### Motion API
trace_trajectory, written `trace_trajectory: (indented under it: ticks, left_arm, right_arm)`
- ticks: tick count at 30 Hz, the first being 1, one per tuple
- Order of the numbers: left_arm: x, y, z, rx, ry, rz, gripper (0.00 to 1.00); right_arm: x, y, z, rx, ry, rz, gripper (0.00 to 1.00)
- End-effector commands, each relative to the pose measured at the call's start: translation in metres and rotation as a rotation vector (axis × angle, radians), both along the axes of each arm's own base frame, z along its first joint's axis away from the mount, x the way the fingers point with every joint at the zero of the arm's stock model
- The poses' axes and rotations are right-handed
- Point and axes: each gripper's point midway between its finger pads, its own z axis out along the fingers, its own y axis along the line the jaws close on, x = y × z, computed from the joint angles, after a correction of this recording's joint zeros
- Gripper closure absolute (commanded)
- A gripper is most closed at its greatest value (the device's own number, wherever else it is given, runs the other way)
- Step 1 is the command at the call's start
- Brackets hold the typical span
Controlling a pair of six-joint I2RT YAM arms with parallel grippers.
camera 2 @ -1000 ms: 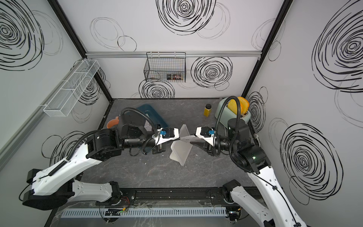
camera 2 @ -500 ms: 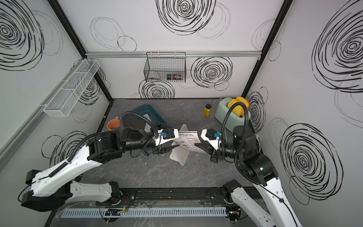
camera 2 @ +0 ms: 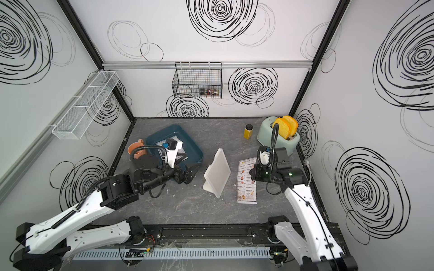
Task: Replace the menus in the menu holders
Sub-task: Place the menu at the center of the board.
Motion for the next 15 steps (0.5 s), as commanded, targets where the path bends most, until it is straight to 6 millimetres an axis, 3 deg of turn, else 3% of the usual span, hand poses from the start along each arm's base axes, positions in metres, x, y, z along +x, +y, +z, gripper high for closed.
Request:
trace_trajectory:
  ticks: [1,7,12,15]
  left_arm:
    - [-0.001,-0.006,-0.017,-0.109,0.118,0.013,0.04]
    - [0.016,-0.005,-0.051,-0.116,0.150,0.017,0.04]
    - [0.014,-0.014,-0.066,-0.119,0.170,-0.067,0.04]
    - [0.009,-0.021,-0.071,-0.107,0.179,-0.122,0.04]
  right_arm:
    - [-0.006,0.012,-0.008,0.108,0.104,0.079,1.00]
    - [0.016,0.022,-0.031,0.174,0.192,0.115,1.00]
    - [0.037,0.008,-0.051,0.183,0.215,0.084,1.00]
    - [0.047,-0.011,-0.068,0.110,0.226,0.035,1.00]
